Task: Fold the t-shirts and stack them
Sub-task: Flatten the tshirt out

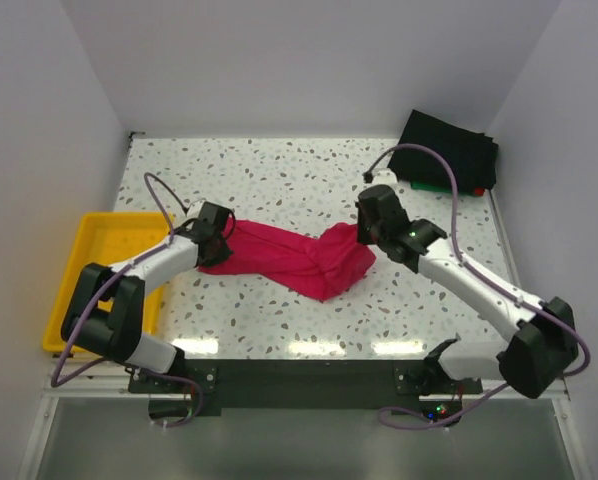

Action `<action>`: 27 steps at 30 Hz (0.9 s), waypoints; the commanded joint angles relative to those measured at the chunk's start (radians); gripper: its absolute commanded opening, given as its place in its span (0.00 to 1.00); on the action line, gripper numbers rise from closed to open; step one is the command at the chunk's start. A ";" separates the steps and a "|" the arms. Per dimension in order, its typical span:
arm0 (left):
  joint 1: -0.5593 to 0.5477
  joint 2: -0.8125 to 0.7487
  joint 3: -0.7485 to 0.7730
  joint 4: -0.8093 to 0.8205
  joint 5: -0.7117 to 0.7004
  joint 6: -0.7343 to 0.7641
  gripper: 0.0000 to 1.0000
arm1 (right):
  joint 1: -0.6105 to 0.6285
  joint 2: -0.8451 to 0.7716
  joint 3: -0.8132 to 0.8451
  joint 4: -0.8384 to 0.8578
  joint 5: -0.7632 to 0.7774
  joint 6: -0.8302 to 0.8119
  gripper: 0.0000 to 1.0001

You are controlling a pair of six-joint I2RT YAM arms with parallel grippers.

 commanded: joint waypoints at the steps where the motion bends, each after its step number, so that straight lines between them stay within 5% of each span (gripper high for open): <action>1: 0.012 -0.083 0.034 0.000 -0.012 0.014 0.00 | -0.029 -0.137 -0.035 -0.070 0.064 0.026 0.02; 11: 0.021 -0.228 -0.026 -0.033 0.037 0.009 0.00 | -0.063 -0.432 -0.250 -0.237 0.116 0.158 0.07; 16: 0.028 -0.219 -0.041 0.004 0.045 0.018 0.44 | -0.061 -0.536 -0.374 -0.219 -0.040 0.235 0.22; 20: 0.029 -0.165 0.020 0.050 0.063 0.034 0.53 | -0.061 -0.548 -0.400 -0.191 -0.076 0.239 0.28; 27: 0.032 0.095 0.264 0.004 -0.001 0.038 0.51 | -0.061 -0.571 -0.376 -0.200 -0.060 0.217 0.33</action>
